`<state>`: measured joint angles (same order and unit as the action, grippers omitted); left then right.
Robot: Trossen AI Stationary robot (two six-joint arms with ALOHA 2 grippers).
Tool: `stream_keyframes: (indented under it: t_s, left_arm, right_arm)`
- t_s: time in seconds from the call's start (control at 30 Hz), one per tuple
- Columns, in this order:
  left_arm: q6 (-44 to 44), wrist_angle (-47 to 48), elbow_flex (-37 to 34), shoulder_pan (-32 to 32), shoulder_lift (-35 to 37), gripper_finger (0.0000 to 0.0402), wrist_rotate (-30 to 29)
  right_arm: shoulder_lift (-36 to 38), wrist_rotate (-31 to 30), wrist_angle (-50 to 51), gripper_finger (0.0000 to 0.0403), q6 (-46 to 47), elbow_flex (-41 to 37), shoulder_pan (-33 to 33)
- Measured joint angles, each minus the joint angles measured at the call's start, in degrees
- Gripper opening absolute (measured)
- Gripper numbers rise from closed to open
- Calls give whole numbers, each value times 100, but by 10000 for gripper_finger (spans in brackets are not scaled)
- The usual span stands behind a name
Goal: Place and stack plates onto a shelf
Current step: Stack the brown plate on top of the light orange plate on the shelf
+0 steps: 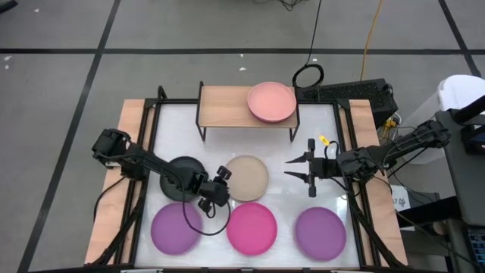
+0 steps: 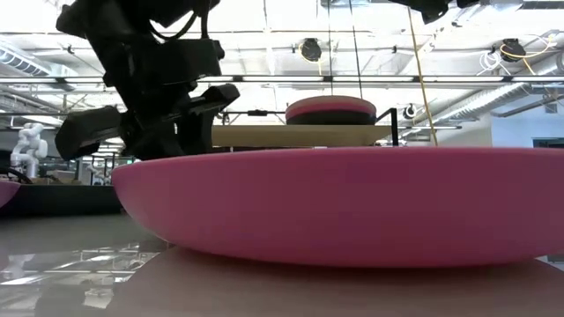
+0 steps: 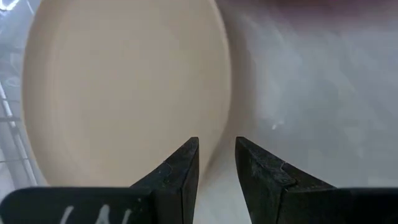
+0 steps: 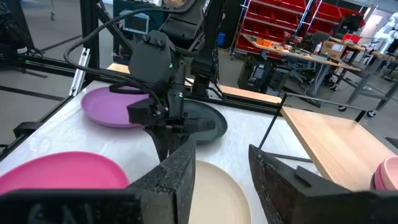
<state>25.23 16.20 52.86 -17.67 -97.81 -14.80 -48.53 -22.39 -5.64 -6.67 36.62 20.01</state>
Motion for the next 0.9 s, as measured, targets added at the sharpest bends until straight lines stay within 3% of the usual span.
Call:
stream_keyframes:
  t_s: [0.27, 0.47, 0.67, 0.9]
  left_arm:
    - [222, -318, 15, 175, -487, 105, -24]
    - [643, -317, 49, 177, -505, 31, -436]
    - [703, -103, 131, 97, 32, 13, -822]
    - [1593, -432, 144, 180, 1268, 13, -1186]
  right_arm:
    - [0, 0, -4, 130, 20, 2, 0]
    - [-2, 2, 17, 130, 133, 4, 0]
    - [34, 6, -26, 130, 142, 4, 1]
    - [241, 16, -237, 130, 57, 4, 56]
